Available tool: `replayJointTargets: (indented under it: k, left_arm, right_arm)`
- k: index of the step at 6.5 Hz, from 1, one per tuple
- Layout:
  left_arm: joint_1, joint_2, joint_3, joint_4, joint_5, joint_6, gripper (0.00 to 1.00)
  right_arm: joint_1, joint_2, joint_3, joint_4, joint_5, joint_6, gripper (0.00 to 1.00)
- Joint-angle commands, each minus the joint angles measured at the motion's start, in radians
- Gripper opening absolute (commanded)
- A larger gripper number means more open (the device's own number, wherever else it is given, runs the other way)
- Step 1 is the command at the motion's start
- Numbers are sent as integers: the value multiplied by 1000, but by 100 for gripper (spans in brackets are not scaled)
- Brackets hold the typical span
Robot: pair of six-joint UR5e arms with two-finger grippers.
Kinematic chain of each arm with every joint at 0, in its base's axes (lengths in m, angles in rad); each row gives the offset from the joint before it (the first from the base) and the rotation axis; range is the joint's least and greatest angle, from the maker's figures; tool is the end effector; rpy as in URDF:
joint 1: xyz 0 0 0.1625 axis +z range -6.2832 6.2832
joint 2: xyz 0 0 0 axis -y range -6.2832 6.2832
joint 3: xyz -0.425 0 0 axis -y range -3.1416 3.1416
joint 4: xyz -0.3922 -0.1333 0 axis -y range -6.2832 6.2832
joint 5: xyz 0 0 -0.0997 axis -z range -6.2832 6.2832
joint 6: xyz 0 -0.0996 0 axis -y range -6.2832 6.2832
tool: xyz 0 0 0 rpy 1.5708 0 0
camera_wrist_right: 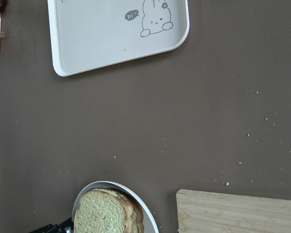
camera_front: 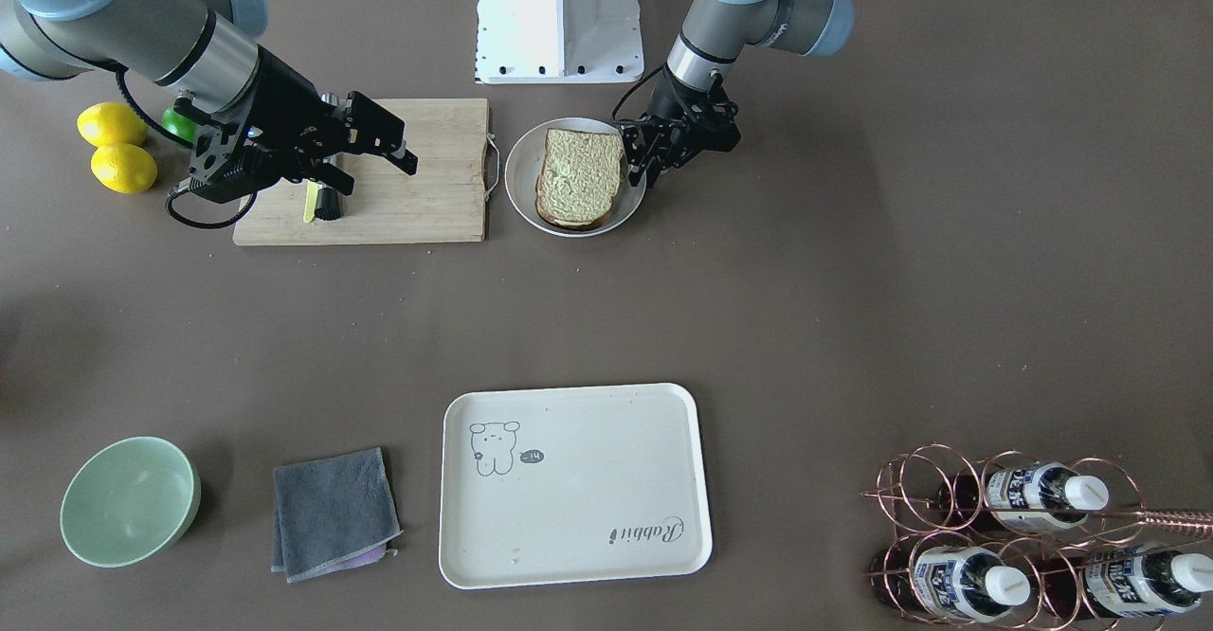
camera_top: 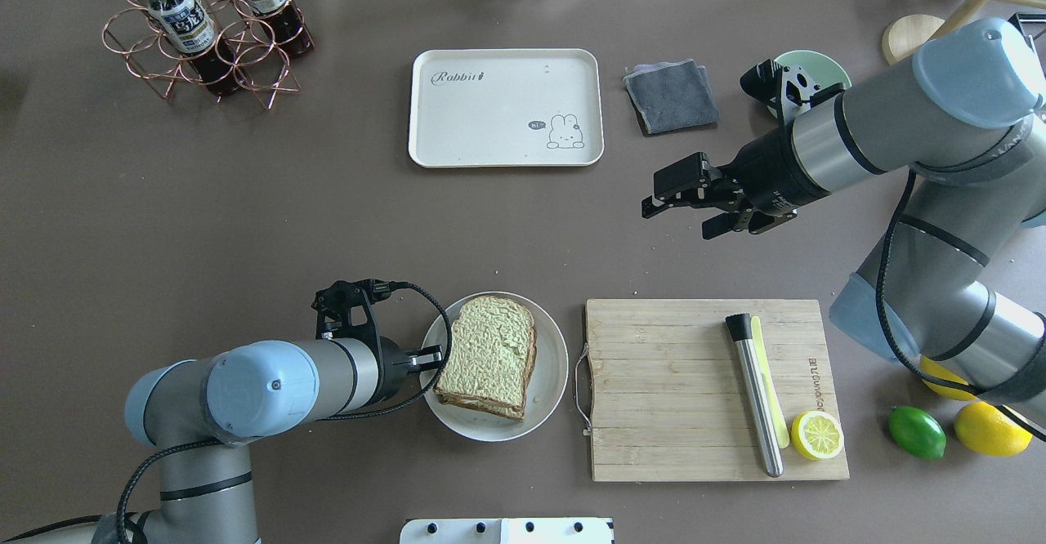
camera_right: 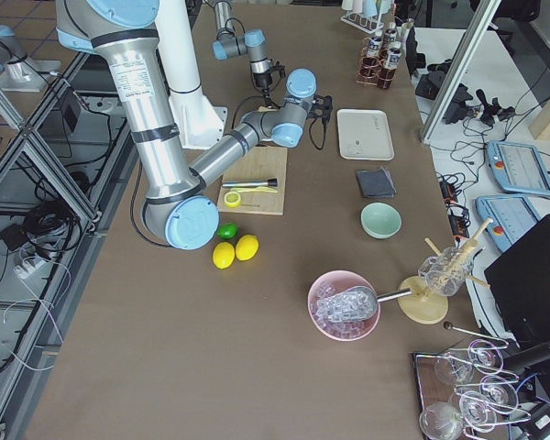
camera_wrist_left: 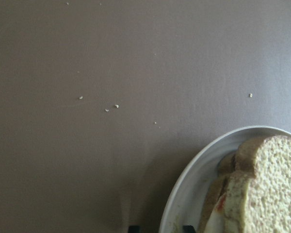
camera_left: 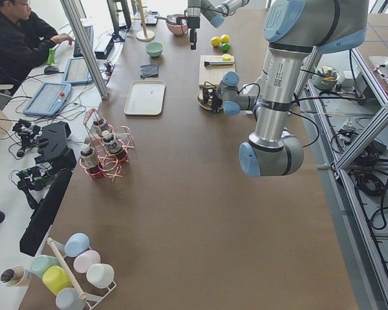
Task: Make sandwich and place on tray
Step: 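Lower the left gripper to the white plate rim and grasp it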
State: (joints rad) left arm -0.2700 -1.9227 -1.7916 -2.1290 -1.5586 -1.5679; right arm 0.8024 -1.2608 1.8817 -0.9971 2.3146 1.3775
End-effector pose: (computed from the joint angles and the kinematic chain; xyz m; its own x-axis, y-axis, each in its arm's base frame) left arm 0.5507 -0.2920 0.3011 0.4112 -0.1108 -0.9048 0.2762 0.9611 0.0078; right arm -0.3373 -0.4437 0.2733 0.2681 0.0740 0.9605 -0.0407 0.9970 -0.0655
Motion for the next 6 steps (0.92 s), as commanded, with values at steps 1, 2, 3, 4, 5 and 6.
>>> replayJointTargets:
  k: [1, 2, 3, 4, 5, 6]
  left_arm:
    - [-1, -4, -3, 0, -1, 2, 0]
    - [-6, -10, -8, 1, -8, 3, 0]
    - [-14, -19, -18, 4, -14, 5, 0]
    - [-32, -24, -49, 10, -26, 5, 0]
    - [-100, -42, -61, 23, -125, 0, 0]
    - [-157, -55, -54, 52, -171, -1, 0]
  right_arm:
    - [1, -2, -4, 0, -1, 0, 100]
    - [3, -3, -4, 0, 2, 0, 100]
    - [6, -5, -1, 0, 3, 0, 100]
    - [11, -8, 3, 2, 5, 0, 100]
    - [14, -20, 22, 2, -6, 1, 100]
    - [23, -44, 34, 23, -1, 2, 100]
